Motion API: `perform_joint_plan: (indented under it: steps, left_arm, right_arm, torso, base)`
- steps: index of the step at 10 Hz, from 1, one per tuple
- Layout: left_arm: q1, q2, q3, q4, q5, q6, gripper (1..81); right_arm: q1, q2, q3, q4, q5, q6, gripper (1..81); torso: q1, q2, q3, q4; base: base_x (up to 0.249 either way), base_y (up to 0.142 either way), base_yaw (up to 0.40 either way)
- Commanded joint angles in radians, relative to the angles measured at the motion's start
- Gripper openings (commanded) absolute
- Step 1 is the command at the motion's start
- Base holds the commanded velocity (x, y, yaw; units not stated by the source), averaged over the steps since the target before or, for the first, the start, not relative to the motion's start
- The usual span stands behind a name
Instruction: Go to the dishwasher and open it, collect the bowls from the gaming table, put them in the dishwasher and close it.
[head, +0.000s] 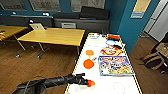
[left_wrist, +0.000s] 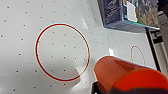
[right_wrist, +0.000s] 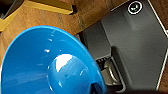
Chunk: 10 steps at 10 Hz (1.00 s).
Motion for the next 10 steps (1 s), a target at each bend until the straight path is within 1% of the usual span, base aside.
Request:
perform_joint_plan:
  steps: [1, 2, 4, 5, 7, 9, 10]
  left_arm:
    - [-0.195, -0.122, 0.257, 0.002, 0.015, -0.011, 1.0]
    - [-0.191, -0.168, 0.319, 0.005, 0.015, -0.009, 1.0]
    - [-0.165, -0.257, 0.399, 0.016, 0.017, -0.008, 1.0]
    - [-0.146, -0.294, 0.418, 0.016, 0.015, -0.005, 1.0]
    - [-0.113, -0.337, 0.426, 0.019, 0.015, 0.0, 1.0]
    - [-0.073, -0.346, 0.421, 0.057, 0.014, -0.002, 1.0]
    - [-0.054, -0.348, 0.419, 0.068, 0.014, 0.0, 1.0]
  right_arm:
    - [0.019, -0.03, 0.022, -0.024, -0.03, -0.004, 1.0]
    - [0.019, -0.029, 0.022, -0.024, -0.03, -0.004, 1.0]
    - [0.018, -0.027, 0.025, -0.024, -0.03, -0.004, 1.0]
    - [0.018, -0.027, 0.026, -0.024, -0.03, -0.004, 1.0]
    - [0.016, -0.026, 0.03, -0.024, -0.03, -0.004, 1.0]
    - [0.016, -0.026, 0.031, -0.024, -0.03, -0.004, 1.0]
    - [0.016, -0.026, 0.031, -0.024, -0.03, -0.004, 1.0]
  torso:
    - [0.0, 0.0, 0.0, 0.0]
    - [0.0, 0.0, 0.0, 0.0]
    - [0.0, 0.0, 0.0, 0.0]
    - [0.0, 0.0, 0.021, 0.0]
    - [0.0, 0.0, 0.047, 0.0]
    - [0.0, 0.0, 0.083, 0.0]
    - [0.0, 0.0, 0.1, 0.0]
  base:
    - [0.0, 0.0, 0.0]
    - [0.0, 0.0, 0.0]
    - [0.0, 0.0, 0.0]
    - [0.0, 0.0, 0.0]
    - [0.0, 0.0, 0.0]
    - [0.0, 0.0, 0.0]
    - [0.0, 0.0, 0.0]
